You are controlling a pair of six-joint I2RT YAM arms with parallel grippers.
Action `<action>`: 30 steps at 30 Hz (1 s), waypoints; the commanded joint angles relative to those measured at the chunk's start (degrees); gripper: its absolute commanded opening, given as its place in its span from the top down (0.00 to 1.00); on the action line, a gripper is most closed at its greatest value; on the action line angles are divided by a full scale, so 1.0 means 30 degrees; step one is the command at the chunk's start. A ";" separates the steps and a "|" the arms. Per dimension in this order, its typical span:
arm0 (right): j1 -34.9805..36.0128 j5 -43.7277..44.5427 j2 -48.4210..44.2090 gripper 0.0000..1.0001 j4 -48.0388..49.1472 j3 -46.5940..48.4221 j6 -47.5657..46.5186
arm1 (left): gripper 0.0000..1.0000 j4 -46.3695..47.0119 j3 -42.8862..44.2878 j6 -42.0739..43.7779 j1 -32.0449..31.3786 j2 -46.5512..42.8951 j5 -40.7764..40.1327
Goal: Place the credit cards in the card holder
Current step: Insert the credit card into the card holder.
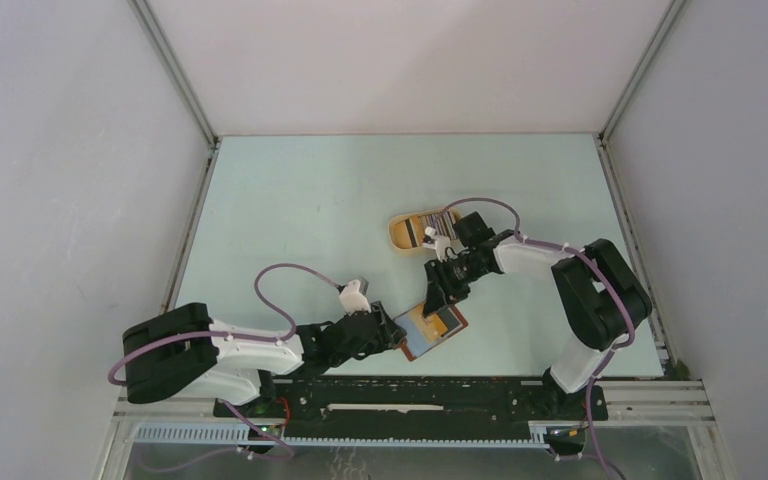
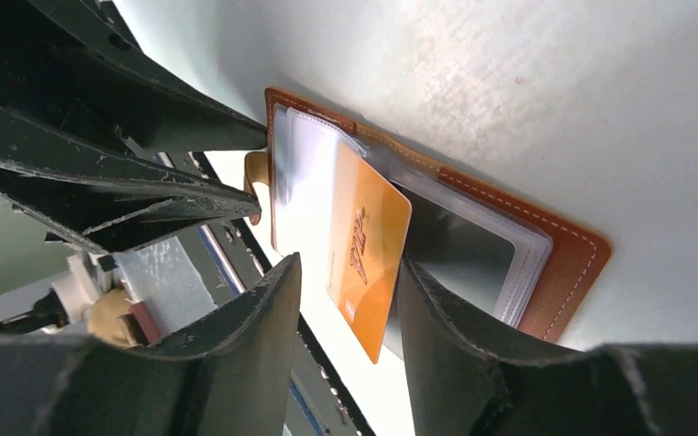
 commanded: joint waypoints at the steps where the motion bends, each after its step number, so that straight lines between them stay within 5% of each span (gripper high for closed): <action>1: 0.0690 0.1741 -0.0936 0.47 -0.1277 0.1129 -0.1332 | 0.51 -0.1753 0.0123 0.0138 -0.0109 0.0449 -0.0020; 9: 0.1880 0.3217 -0.0689 0.44 -0.2347 0.1830 -0.2036 | 0.51 -0.1753 0.0157 0.0189 -0.0109 0.0450 0.0025; 30: 0.2926 0.0555 0.0718 0.44 -0.2630 0.2508 -0.1596 | 0.52 -0.1548 0.0227 0.0566 -0.0109 0.0284 0.0070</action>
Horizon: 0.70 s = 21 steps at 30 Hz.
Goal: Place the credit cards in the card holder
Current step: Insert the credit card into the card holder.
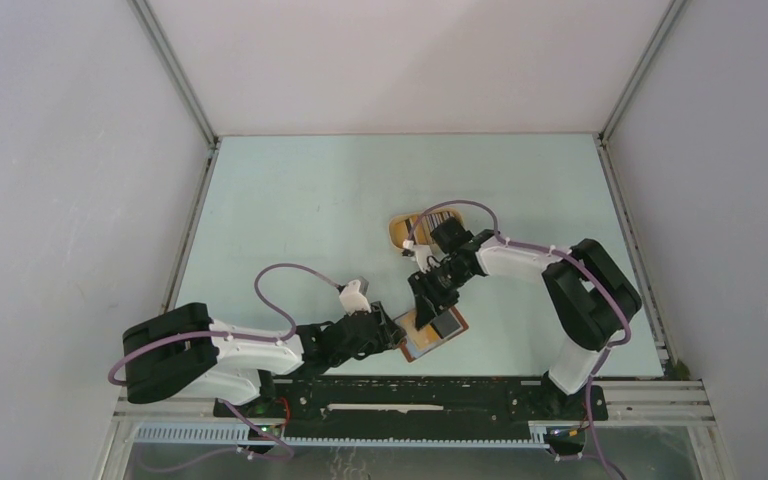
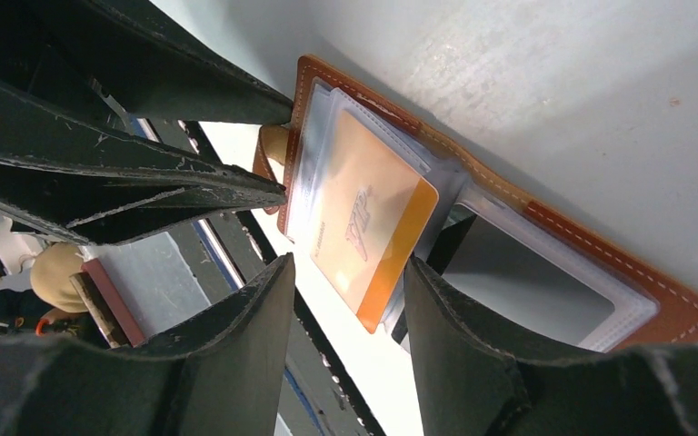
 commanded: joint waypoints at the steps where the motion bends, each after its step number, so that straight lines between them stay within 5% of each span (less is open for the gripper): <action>1: 0.0245 -0.1229 0.0499 0.44 -0.0042 0.0753 0.0161 | 0.52 -0.1526 0.0212 0.0532 -0.0109 0.0253 0.0070; 14: 0.1292 -0.0568 0.1008 0.41 -0.0822 0.1492 -0.0497 | 0.52 -0.1153 -0.0084 0.0542 -0.0109 -0.0112 -0.0099; 21: 0.0915 -0.0384 -0.0008 0.28 -0.2621 0.2409 -0.3235 | 0.52 -0.1025 -0.0597 0.0619 -0.0109 -0.0982 -0.0476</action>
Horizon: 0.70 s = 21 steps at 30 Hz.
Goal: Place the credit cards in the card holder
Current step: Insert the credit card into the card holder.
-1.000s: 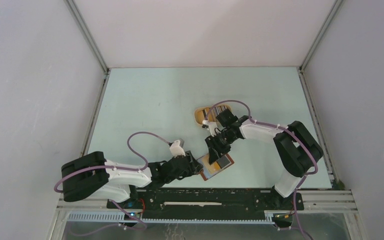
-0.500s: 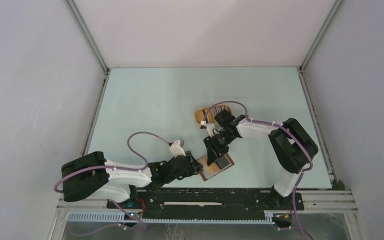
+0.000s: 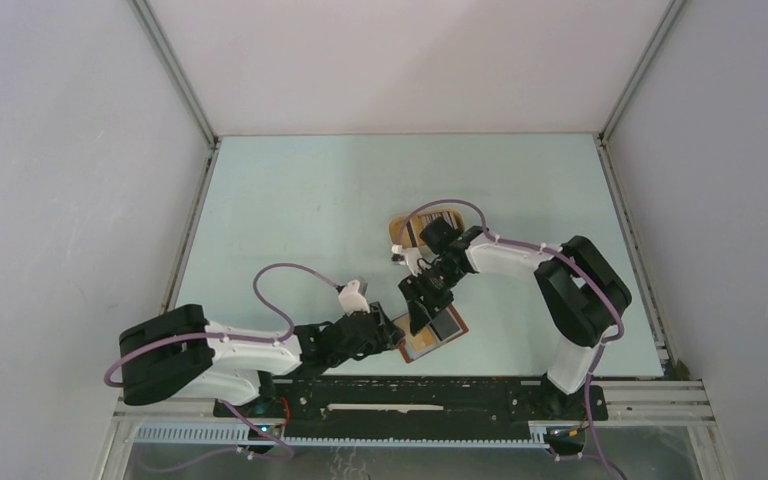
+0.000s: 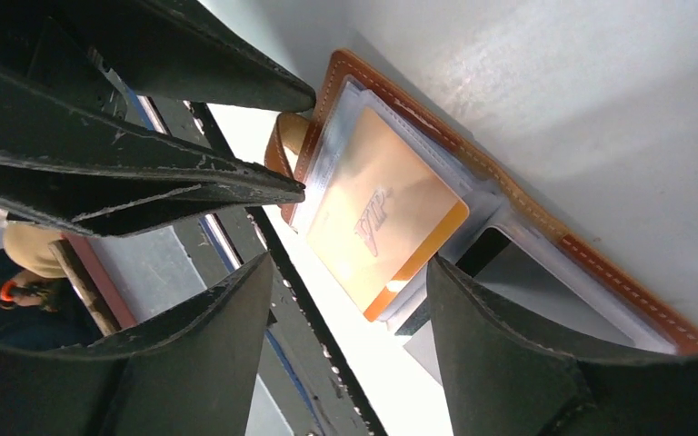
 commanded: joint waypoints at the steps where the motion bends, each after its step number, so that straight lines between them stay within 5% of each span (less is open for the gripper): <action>1: 0.0002 -0.0279 -0.1198 0.27 -0.1449 0.1252 -0.2848 | 0.51 -0.0800 -0.0612 0.0531 -0.0109 -0.0808 -0.0563; 11: -0.1201 -0.0951 -0.4649 0.27 -0.4279 0.1693 -0.7836 | 0.44 -0.2341 -0.0941 0.1979 -0.0080 -0.4252 -0.1720; 21: -0.4164 -0.2954 -0.7909 0.27 -0.4887 0.1163 -0.9121 | 0.37 -0.2963 -0.1354 0.4015 -0.0080 -0.7213 -0.1064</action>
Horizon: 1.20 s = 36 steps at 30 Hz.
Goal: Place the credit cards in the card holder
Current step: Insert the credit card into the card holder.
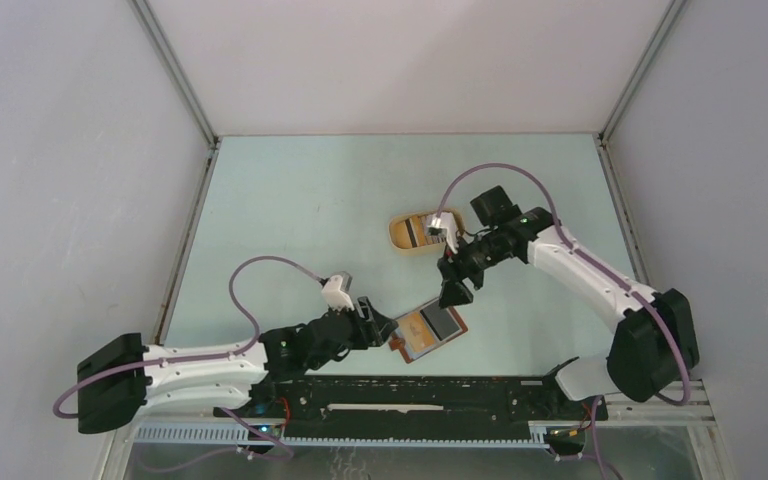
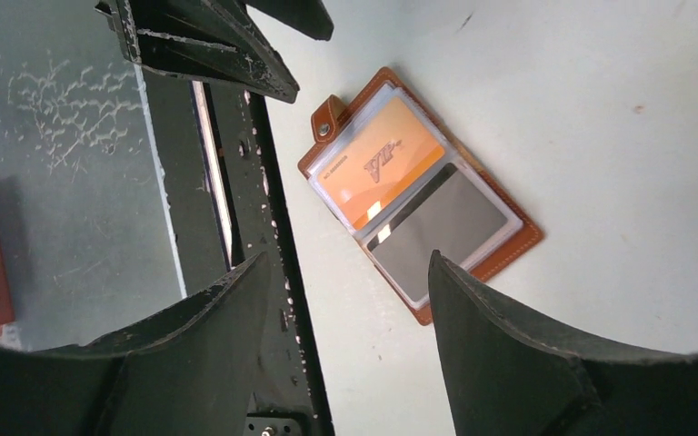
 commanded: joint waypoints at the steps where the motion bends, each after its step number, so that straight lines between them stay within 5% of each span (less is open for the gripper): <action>1: -0.1112 -0.1393 -0.1325 0.27 -0.0467 0.0112 -0.1172 | 0.37 -0.0380 -0.0526 0.1555 -0.0080 -0.0760 0.0150; 16: -0.2077 0.1030 0.0849 0.30 -0.1279 -0.0023 -0.1993 | 0.36 0.1163 -0.0782 0.3200 -0.0094 -0.0305 0.2459; 36: -0.2037 0.0303 0.0536 0.30 -0.2633 -0.0021 -0.3252 | 0.36 0.0198 0.0517 0.3161 -0.0080 0.1377 0.3282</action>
